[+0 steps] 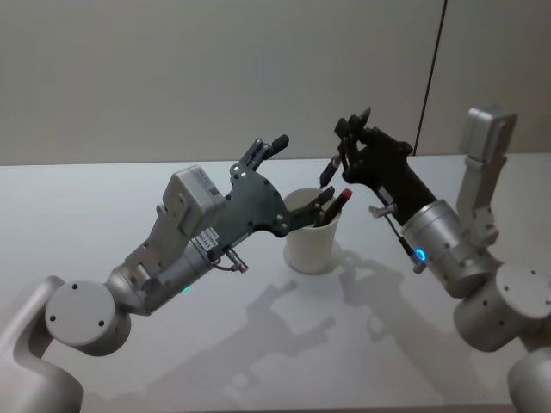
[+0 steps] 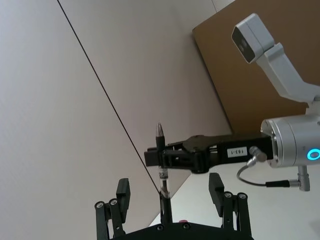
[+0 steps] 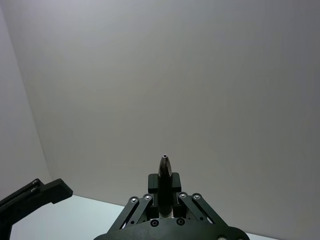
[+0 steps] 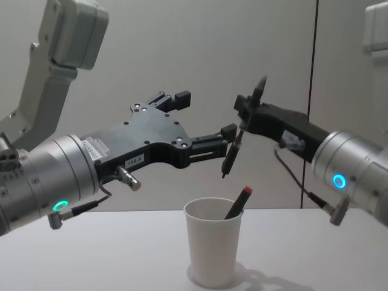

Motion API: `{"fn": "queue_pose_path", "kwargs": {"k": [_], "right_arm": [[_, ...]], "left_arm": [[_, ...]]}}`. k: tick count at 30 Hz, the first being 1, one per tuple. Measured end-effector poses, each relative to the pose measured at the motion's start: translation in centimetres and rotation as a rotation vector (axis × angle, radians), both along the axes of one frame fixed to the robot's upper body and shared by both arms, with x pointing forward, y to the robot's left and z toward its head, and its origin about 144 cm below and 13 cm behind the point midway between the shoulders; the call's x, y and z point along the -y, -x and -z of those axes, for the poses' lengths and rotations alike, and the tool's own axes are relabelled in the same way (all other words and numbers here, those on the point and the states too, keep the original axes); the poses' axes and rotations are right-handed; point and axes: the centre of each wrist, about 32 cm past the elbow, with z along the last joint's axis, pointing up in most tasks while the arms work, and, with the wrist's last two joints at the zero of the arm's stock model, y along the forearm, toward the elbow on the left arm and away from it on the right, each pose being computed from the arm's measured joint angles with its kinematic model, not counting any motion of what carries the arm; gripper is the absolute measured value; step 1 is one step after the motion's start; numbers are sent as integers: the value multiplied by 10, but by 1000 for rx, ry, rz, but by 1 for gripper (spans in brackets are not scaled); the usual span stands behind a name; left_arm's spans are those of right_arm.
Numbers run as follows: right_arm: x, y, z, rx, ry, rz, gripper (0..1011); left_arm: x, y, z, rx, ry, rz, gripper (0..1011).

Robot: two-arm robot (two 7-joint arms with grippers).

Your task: Place the pen into the pen holder.

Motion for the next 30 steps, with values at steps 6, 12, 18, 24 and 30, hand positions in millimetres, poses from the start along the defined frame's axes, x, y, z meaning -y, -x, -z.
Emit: {"fn": "queue_pose_path", "kwargs": {"k": [6,12,18,24,30], "right_arm": [[-7,-2,5,13,35,17,126],[-13,-4,10,21,67,37,126],[-17,-5,13,25,95,53,131],[-19,-7,14,23,112,61,263],[-20,-8,16,16,120,64,462]], "left_arm": [[0,0,0,0,0,0,1002],[0,0,0,0,0,0,1002],[0,0,0,0,0,0,1002],[0,0,0,0,0,0,1002],[0,0,0,0,0,0,1002]]}}
